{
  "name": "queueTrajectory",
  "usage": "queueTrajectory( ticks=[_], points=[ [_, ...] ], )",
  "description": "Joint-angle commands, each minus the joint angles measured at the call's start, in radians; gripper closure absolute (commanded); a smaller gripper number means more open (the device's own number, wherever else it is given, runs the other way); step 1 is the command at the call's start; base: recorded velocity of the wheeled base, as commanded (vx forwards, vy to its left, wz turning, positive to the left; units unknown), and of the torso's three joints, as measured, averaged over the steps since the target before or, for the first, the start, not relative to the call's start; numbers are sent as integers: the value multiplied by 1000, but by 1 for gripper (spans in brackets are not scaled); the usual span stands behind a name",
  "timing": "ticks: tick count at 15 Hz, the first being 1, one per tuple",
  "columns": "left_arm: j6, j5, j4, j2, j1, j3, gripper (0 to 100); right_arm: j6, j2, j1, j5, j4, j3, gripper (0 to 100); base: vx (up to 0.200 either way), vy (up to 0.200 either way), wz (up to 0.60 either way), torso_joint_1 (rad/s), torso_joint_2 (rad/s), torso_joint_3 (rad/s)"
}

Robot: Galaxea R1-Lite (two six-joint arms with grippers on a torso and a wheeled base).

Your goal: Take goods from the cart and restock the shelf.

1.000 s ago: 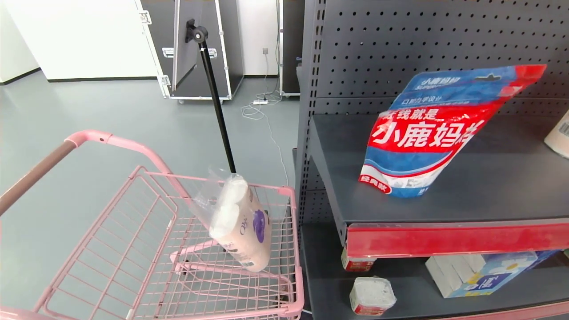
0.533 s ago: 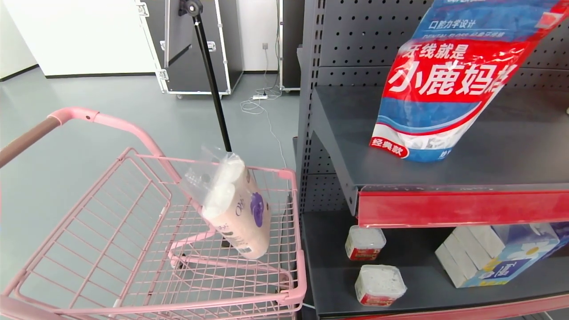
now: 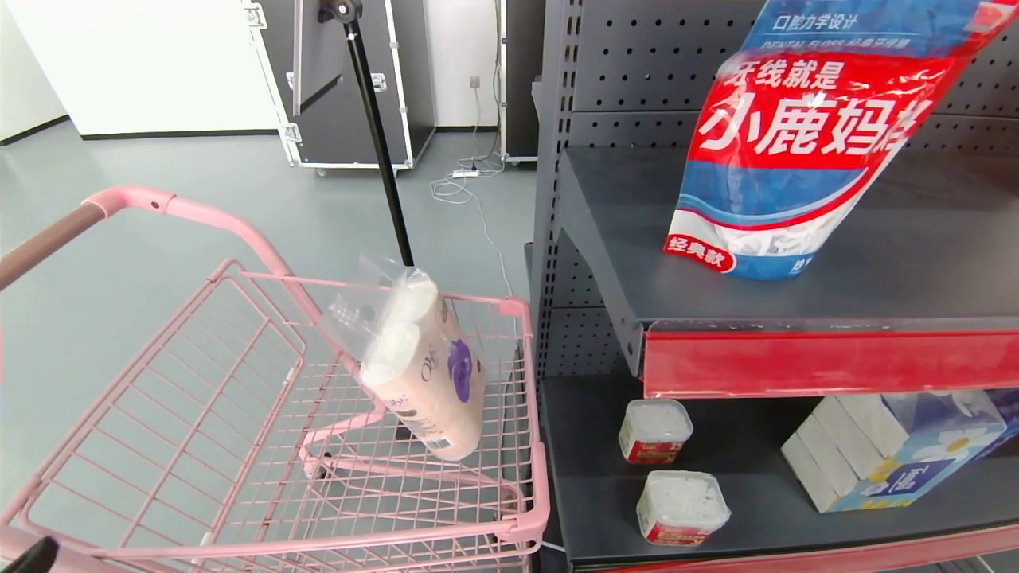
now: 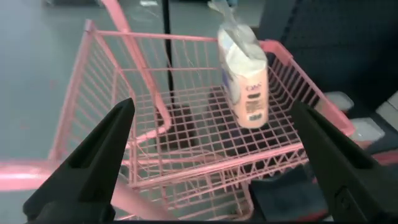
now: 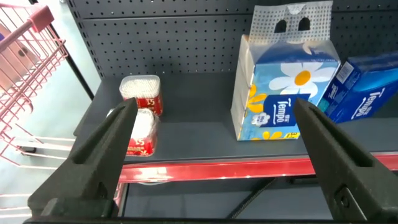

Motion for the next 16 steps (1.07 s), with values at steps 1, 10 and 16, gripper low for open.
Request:
queueTrajectory(
  ticks=[1, 10, 16],
  points=[
    [-18, -117, -74, 466, -106, -115, 0, 1, 0, 0, 1, 0, 0, 0, 0, 0, 0, 0, 0, 0],
    [-54, 21, -511, 1061, -400, -169, 0, 2, 0, 0, 1, 0, 0, 0, 0, 0, 0, 0, 0, 0],
    [-94, 50, -513, 1133, -420, -210, 0, 2, 0, 0, 3, 0, 0, 0, 0, 0, 0, 0, 0, 0]
  ],
)
